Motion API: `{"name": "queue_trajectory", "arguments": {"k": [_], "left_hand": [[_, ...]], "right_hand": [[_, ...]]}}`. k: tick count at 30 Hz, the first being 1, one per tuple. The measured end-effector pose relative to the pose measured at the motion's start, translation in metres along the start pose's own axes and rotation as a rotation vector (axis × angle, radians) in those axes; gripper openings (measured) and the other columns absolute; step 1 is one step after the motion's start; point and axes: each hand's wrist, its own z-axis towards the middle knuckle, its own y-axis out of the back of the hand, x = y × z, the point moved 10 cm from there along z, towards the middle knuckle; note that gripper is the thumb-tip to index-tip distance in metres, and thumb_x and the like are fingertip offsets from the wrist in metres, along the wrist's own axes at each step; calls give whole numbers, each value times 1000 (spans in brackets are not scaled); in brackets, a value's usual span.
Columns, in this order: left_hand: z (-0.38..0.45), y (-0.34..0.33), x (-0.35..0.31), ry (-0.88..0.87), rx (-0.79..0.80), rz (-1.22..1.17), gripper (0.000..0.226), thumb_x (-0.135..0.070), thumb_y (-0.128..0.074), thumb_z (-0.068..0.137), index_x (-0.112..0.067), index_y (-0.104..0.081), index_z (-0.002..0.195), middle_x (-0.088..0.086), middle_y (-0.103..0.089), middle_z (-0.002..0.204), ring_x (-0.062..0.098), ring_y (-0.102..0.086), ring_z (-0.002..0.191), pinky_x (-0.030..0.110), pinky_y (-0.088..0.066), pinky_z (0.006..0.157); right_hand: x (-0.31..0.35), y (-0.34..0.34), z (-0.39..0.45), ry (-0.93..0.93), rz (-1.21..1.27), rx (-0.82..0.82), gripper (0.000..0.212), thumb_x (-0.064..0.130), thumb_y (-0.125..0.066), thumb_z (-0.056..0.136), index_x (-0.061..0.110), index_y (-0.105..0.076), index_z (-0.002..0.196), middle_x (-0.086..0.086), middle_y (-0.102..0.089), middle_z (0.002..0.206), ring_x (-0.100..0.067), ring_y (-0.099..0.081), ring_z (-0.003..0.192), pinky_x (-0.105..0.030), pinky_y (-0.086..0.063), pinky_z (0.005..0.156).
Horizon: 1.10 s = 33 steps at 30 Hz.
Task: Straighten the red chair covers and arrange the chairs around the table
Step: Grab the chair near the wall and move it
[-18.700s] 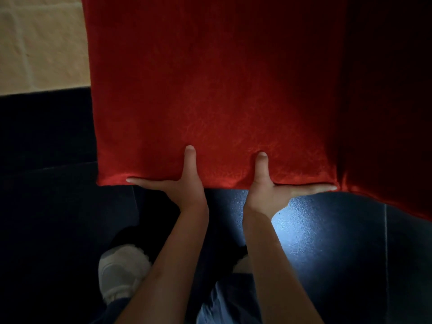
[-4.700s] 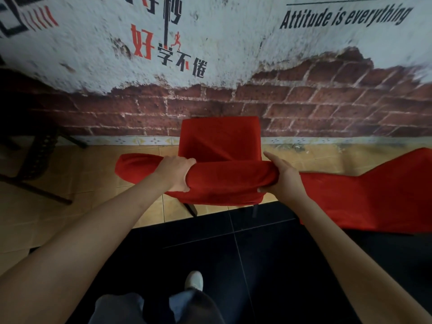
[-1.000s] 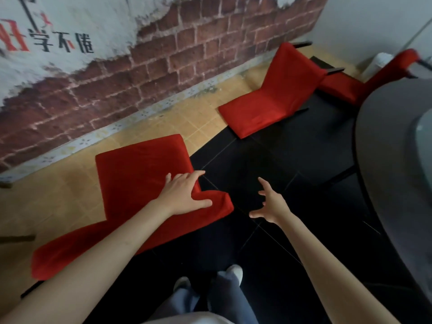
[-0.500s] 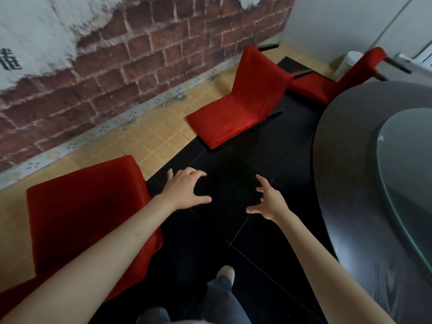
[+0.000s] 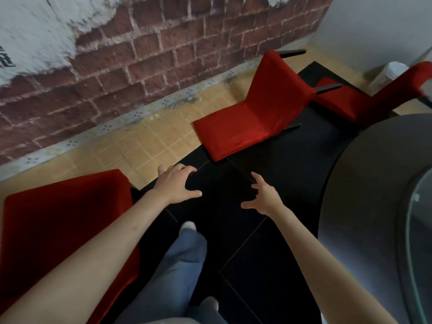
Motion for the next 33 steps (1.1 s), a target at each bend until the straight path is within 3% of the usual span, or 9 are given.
{"name": "queue_trajectory", "arguments": {"k": [3, 8, 14, 17, 20, 25, 28, 33], "left_hand": [[49, 15, 13, 3, 10, 8, 76, -69, -59, 75, -33, -38, 139, -4, -45, 141, 21, -45, 127, 53, -22, 107], [134, 45, 21, -37, 30, 30, 78, -71, -58, 74, -33, -37, 139, -3, -46, 139, 21, -47, 125, 54, -22, 107], [220, 59, -4, -103, 67, 13, 77, -71, -59, 73, -34, -39, 137, -4, -47, 138, 21, -46, 126, 54, -22, 106], [259, 60, -25, -129, 89, 6, 76, -70, -60, 73, -34, -39, 137, -4, -47, 137, 21, -47, 124, 56, -20, 106], [298, 61, -46, -130, 97, -19, 75, -69, -61, 74, -33, -39, 137, -4, -47, 137, 19, -46, 125, 58, -21, 107], [362, 61, -72, -61, 112, -21, 76, -68, -61, 74, -33, -39, 137, -2, -47, 136, 20, -46, 125, 58, -23, 108], [396, 60, -82, 1, 140, -2, 77, -68, -61, 75, -32, -38, 138, -2, -47, 137, 21, -46, 126, 58, -22, 109], [438, 55, -98, 107, 137, -72, 77, -67, -63, 74, -32, -37, 138, 0, -49, 135, 22, -47, 125, 59, -22, 109]], "right_hand": [[8, 20, 39, -13, -7, -5, 111, 26, -85, 70, 28, -12, 153, -7, -45, 146, -22, -65, 93, -23, -48, 68], [10, 62, 98, -93, 2, -40, 110, 27, -85, 70, 28, -12, 153, -5, -46, 145, -8, -59, 68, -16, -44, 55], [-7, 96, 145, -174, 47, -54, 111, 29, -86, 70, 29, -13, 153, -4, -48, 143, -6, -55, 73, -16, -41, 56], [-25, 118, 168, -207, 54, -61, 111, 30, -86, 69, 28, -13, 153, -4, -49, 143, -15, -60, 89, -18, -42, 61], [-42, 144, 198, -210, 41, -52, 111, 31, -86, 69, 28, -13, 153, -4, -49, 142, -11, -56, 80, -17, -41, 61], [-70, 200, 263, -185, 48, -38, 110, 29, -86, 70, 27, -13, 153, -6, -48, 143, -21, -58, 105, -23, -46, 72], [-84, 233, 303, -171, 54, -18, 110, 30, -85, 70, 27, -13, 153, -6, -48, 143, -21, -58, 105, -20, -42, 63], [-101, 273, 358, -162, 20, 25, 107, 31, -84, 72, 27, -13, 153, -5, -48, 142, -22, -59, 107, -25, -46, 68]]}}
